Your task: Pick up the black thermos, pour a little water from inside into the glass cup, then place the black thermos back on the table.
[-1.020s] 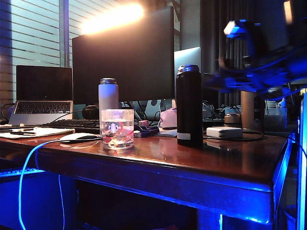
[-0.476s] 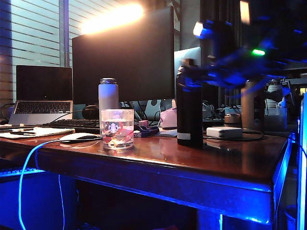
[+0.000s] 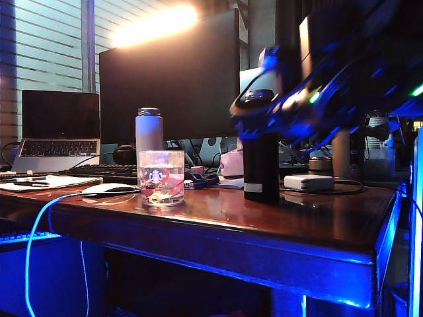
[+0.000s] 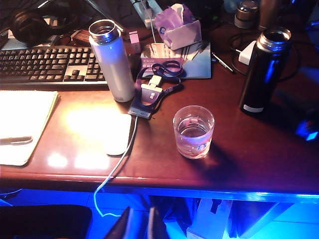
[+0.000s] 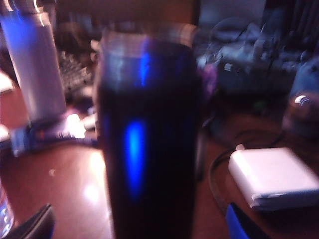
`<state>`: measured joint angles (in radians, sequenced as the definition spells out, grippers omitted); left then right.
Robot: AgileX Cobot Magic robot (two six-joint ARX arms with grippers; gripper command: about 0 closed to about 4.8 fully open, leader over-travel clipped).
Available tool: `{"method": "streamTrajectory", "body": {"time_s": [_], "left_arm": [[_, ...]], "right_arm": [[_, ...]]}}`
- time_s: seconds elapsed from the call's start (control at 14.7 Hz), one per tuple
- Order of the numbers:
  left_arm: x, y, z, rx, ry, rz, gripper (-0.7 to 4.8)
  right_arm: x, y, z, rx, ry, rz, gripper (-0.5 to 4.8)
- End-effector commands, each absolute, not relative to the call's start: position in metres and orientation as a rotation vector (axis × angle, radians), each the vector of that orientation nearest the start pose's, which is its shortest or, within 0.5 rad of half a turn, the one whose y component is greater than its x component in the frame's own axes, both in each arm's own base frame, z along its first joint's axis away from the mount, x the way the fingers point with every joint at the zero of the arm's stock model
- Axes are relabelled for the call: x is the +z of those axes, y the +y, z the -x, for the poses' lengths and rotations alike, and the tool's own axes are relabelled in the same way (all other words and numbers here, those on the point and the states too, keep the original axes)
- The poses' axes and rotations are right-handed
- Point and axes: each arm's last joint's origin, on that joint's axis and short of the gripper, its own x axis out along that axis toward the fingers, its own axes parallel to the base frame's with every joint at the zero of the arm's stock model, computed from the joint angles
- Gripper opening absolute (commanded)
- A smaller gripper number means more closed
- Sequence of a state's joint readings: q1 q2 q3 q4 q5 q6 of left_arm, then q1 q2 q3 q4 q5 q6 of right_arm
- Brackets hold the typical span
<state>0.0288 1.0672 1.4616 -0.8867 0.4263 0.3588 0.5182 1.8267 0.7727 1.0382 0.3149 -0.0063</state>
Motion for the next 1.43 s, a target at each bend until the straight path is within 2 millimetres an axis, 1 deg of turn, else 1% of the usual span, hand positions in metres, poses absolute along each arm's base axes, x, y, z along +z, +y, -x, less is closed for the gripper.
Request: {"method": "streamTrajectory", "body": {"time_s": [0.07,0.48,0.68,1.02,1.43], "left_arm": [[0.442,-0.007,-0.178,-0.472,0.388,-0.236,0.57],[0.442,-0.007,-0.178,-0.472,0.388,-0.236,0.57],[0.442,-0.007,-0.178,-0.472,0.389,-0.236,0.57],[0.442,-0.007,-0.178,-0.472,0.389,-0.236,0.57],[0.442,-0.007,-0.178,-0.473,0.395,-0.234,0.57]], "right_arm": [[0.173,0.181,-0.329,0.232,-0.002,0.009,4.79],[0.179,0.186,-0.344,0.197,-0.022,0.027,4.79],[0.176,0.184,-0.349,0.150,-0.016,0.033,4.79],[0.169,0.181,-0.355,0.130,0.012,0.049,4.79],[0.173,0.181,-0.366,0.074,-0.003,0.056,4.79]]}}
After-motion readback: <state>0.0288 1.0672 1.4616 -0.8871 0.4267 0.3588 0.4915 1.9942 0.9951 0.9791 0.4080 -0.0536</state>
